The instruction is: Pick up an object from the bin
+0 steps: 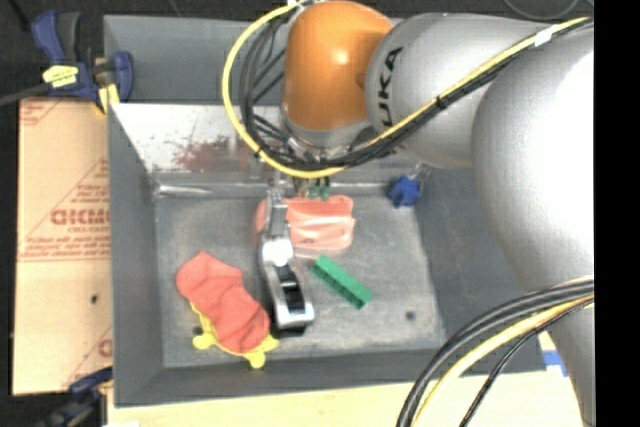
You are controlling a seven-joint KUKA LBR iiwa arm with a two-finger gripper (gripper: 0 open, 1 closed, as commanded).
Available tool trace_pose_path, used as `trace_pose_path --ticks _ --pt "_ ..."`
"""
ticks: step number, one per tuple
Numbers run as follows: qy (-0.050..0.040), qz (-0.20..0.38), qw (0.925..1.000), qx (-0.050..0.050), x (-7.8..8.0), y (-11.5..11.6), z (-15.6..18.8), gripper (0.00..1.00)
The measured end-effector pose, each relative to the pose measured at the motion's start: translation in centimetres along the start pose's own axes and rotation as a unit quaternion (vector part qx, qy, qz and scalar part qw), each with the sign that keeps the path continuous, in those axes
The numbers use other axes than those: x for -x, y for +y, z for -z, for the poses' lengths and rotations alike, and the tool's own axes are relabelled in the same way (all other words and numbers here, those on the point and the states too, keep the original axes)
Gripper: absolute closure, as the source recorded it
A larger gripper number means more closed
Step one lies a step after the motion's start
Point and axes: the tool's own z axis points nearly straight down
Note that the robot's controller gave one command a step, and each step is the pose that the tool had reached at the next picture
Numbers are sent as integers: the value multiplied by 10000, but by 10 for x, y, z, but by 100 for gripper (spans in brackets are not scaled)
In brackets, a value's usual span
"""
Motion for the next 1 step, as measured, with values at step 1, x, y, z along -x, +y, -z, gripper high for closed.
trace_pose_path --ticks 1 --pt "-38 -11 10000 4 1 -1 5 0"
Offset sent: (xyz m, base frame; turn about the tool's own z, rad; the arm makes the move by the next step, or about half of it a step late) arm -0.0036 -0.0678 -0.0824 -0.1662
